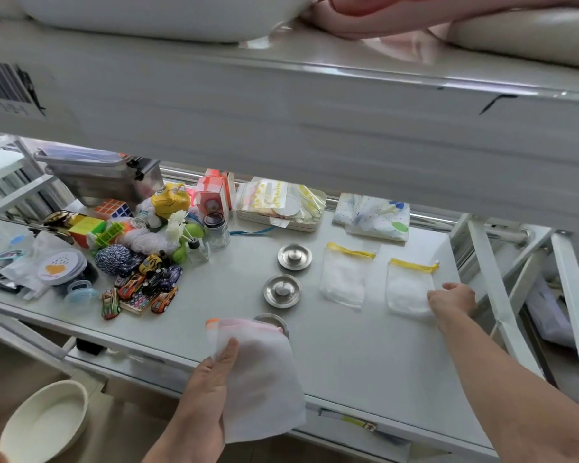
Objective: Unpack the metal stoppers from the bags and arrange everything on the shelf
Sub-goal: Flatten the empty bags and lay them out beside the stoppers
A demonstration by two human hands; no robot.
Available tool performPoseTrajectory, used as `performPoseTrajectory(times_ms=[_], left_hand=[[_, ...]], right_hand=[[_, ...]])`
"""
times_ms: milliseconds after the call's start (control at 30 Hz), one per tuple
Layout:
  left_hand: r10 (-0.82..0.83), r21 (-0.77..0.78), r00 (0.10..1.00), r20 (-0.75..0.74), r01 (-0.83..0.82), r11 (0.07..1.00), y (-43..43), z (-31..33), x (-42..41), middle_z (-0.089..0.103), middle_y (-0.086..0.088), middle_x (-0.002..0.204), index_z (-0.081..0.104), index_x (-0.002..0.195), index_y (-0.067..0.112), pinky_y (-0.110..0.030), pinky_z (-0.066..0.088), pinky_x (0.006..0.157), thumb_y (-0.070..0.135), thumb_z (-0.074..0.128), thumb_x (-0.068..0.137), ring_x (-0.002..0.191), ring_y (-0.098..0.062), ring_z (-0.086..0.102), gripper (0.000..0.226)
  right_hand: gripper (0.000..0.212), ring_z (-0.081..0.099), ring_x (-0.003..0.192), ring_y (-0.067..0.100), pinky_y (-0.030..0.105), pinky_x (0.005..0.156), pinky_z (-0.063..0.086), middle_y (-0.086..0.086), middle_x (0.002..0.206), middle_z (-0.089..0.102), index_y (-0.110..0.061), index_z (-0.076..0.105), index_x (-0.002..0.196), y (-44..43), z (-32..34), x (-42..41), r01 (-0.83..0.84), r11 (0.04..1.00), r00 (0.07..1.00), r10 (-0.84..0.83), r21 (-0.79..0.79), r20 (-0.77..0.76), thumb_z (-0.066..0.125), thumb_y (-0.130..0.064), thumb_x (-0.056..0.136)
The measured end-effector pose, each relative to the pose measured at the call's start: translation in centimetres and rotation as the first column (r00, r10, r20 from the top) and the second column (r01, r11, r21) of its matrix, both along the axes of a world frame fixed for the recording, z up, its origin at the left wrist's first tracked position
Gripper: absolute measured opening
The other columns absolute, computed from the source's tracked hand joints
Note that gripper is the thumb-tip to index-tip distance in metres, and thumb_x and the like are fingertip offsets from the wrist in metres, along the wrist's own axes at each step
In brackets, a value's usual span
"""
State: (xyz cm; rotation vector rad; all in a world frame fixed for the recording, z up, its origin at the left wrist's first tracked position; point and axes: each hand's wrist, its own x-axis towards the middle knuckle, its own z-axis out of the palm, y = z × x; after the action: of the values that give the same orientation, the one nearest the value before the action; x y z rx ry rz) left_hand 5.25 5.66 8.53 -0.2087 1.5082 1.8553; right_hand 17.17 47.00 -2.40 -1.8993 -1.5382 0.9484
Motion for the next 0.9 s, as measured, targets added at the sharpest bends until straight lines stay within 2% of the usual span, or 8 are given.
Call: performPoseTrajectory(times_ms=[200, 333, 400, 467, 567, 633, 733, 900], left_hand=[[-0.054, 0.043, 0.998, 0.016, 0.054, 0.998, -0.9, -0.4, -0.4, 0.077, -0.015, 0.067, 0.074, 0.084, 0.005, -0.034, 0.056, 0.042, 0.029, 0.058, 0.091, 0.052, -0.029, 0.073, 0.030], [-0.110, 0.072, 0.994, 0.000, 0.110, 0.991, -2.0, -0.5, -0.8, 0.078, -0.021, 0.081, 0.081, 0.083, 0.006, -0.039, 0.061, 0.057, 0.029, 0.064, 0.078, 0.063, -0.031, 0.075, 0.029], [-0.158, 0.093, 0.987, -0.011, 0.158, 0.983, -2.0, -0.2, -0.7, 0.078, -0.021, 0.088, 0.081, 0.087, 0.007, -0.039, 0.062, 0.062, 0.026, 0.066, 0.076, 0.071, -0.031, 0.075, 0.027], [-0.182, 0.098, 0.983, -0.010, 0.182, 0.978, -1.4, 0.0, -0.4, 0.076, -0.024, 0.102, 0.078, 0.099, 0.003, -0.050, 0.060, 0.079, 0.023, 0.069, 0.077, 0.091, -0.037, 0.073, 0.032], [-0.203, 0.110, 0.979, -0.003, 0.202, 0.973, -0.9, -0.2, -0.1, 0.071, -0.030, 0.114, 0.073, 0.107, -0.004, -0.065, 0.048, 0.094, 0.019, 0.070, 0.079, 0.108, -0.050, 0.064, 0.036], [-0.183, 0.079, 0.983, 0.010, 0.182, 0.980, -0.7, -0.6, 0.0, 0.070, -0.034, 0.111, 0.073, 0.107, -0.006, -0.068, 0.047, 0.092, 0.029, 0.065, 0.085, 0.105, -0.054, 0.064, 0.041], [-0.073, -0.002, 0.996, 0.048, 0.073, 0.997, -0.9, -1.5, -0.3, 0.073, -0.035, 0.099, 0.071, 0.106, -0.006, -0.054, 0.061, 0.070, 0.046, 0.058, 0.088, 0.081, -0.044, 0.073, 0.057], [-0.094, 0.046, 0.996, 0.012, 0.093, 0.995, -1.3, -1.9, -0.7, 0.077, -0.018, 0.079, 0.071, 0.098, 0.000, -0.034, 0.058, 0.053, 0.048, 0.058, 0.078, 0.059, -0.026, 0.072, 0.053]], right_hand=[[0.051, 0.057, 0.121, 0.040, 0.044, 0.102, 0.046, 0.024, 0.131, 0.061, -0.002, 0.055, 0.130, -2.6, 2.6, -0.1, 0.009, 0.999, 0.998, -0.012, 0.044, 0.054, 0.073, -0.013, 0.084], [0.023, 0.066, 0.081, 0.033, 0.038, 0.075, 0.053, 0.017, 0.090, 0.070, 0.002, 0.067, 0.108, -11.9, 5.6, -0.8, -0.177, 0.984, 0.958, 0.181, 0.037, -0.221, 0.066, -0.013, 0.091], [0.021, 0.060, 0.057, 0.024, 0.032, 0.057, 0.050, 0.013, 0.071, 0.066, 0.002, 0.069, 0.088, -18.8, 7.3, -1.2, -0.400, 0.899, 0.820, 0.264, -0.179, -0.508, 0.064, -0.017, 0.095], [0.032, 0.058, 0.051, 0.023, 0.030, 0.052, 0.049, 0.012, 0.064, 0.065, 0.000, 0.069, 0.078, -24.6, 8.8, -1.2, -0.589, 0.699, 0.716, 0.219, -0.405, -0.663, 0.060, -0.026, 0.096], [0.034, 0.072, 0.076, 0.032, 0.037, 0.070, 0.057, 0.021, 0.087, 0.076, 0.007, 0.075, 0.089, -29.6, 8.6, -0.7, -0.761, 0.531, 0.574, 0.284, -0.373, -0.768, 0.074, -0.027, 0.086], [0.047, 0.069, 0.089, 0.036, 0.044, 0.081, 0.053, 0.033, 0.102, 0.073, 0.007, 0.075, 0.097, -31.0, 8.1, -0.6, -0.764, 0.578, 0.529, 0.305, -0.287, -0.792, 0.085, -0.030, 0.070], [0.059, 0.061, 0.073, 0.026, 0.040, 0.069, 0.047, 0.022, 0.080, 0.073, 0.003, 0.077, 0.086, -31.7, 7.6, -0.9, -0.634, 0.745, 0.605, 0.309, -0.209, -0.734, 0.091, -0.045, 0.055], [0.012, 0.054, 0.057, 0.019, 0.029, 0.050, 0.049, 0.008, 0.062, 0.066, -0.006, 0.080, 0.076, -31.4, 8.1, -0.1, -0.477, 0.875, 0.636, 0.281, -0.080, -0.719, 0.077, -0.016, 0.082]])
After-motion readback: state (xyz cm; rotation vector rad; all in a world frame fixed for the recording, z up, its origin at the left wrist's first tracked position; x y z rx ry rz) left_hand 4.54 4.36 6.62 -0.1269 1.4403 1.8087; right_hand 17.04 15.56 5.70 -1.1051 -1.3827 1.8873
